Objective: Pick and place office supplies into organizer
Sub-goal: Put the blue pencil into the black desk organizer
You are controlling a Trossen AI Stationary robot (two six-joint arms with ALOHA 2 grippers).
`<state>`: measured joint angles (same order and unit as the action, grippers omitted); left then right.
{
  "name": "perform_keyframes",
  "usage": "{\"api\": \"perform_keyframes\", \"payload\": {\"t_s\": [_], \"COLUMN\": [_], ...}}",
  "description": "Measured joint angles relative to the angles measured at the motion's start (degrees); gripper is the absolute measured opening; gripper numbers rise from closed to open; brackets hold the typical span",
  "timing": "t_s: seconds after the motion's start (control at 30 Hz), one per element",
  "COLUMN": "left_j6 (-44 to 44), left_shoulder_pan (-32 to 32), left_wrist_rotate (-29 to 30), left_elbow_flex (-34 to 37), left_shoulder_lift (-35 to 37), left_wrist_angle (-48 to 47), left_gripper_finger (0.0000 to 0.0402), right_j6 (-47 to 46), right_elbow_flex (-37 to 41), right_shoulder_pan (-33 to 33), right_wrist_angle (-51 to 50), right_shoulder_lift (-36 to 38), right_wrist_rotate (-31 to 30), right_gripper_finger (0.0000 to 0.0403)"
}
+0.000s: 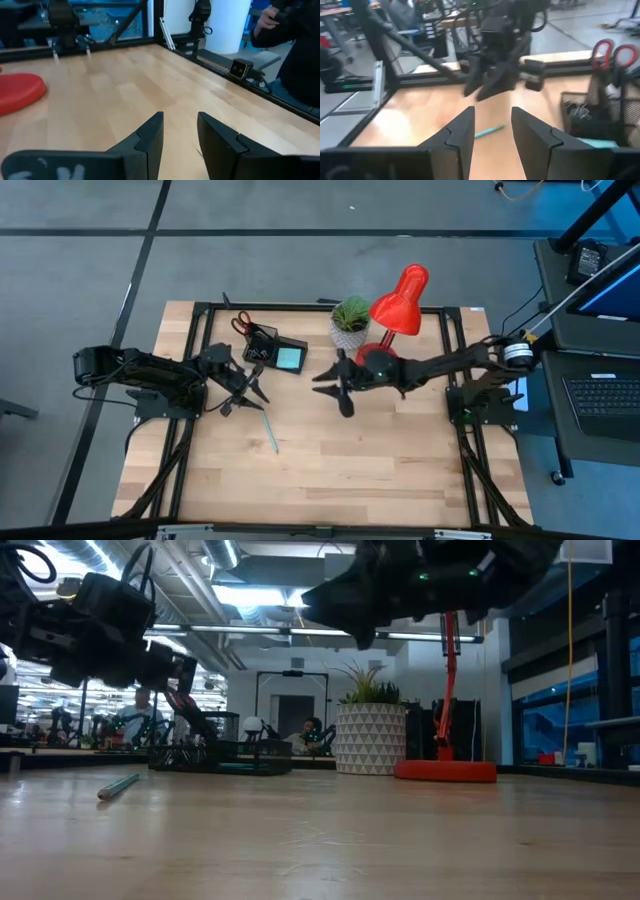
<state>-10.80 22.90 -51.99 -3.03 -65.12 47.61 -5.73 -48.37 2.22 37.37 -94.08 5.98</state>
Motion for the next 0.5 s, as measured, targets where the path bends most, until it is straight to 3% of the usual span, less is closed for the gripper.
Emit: {"api": "perform_keyframes", "payload": {"t_s": [0.13, 0.33, 0.5], "left_j6": [-4.20, -11.44, -15.34], "left_shoulder_pan": [-0.03, -1.39, -3.30], "left_wrist_rotate": [2.06, 9.79, 15.31], "left_elbow_flex": [0.00, 0.00, 0.00], "left_shoulder_lift": [0.02, 0.00, 0.00], "left_wrist_angle": [-6.31, -17.91, -20.98], "left_gripper_finger": [0.0113, 0.0113, 0.0114], "right_j6": [-1.31, -4.62, -4.66], "right_elbow_flex": [2.98, 4.20, 4.20], "right_shoulder_pan": [-1.34, -2.12, -2.27], "right_wrist_angle": [-0.24, -0.67, -1.61], "right_shoulder_lift": [1.26, 1.18, 1.18], "right_wrist_rotate": [0.15, 0.13, 0.13], "right_gripper_finger": [0.0132, 0.0132, 0.0132]}}
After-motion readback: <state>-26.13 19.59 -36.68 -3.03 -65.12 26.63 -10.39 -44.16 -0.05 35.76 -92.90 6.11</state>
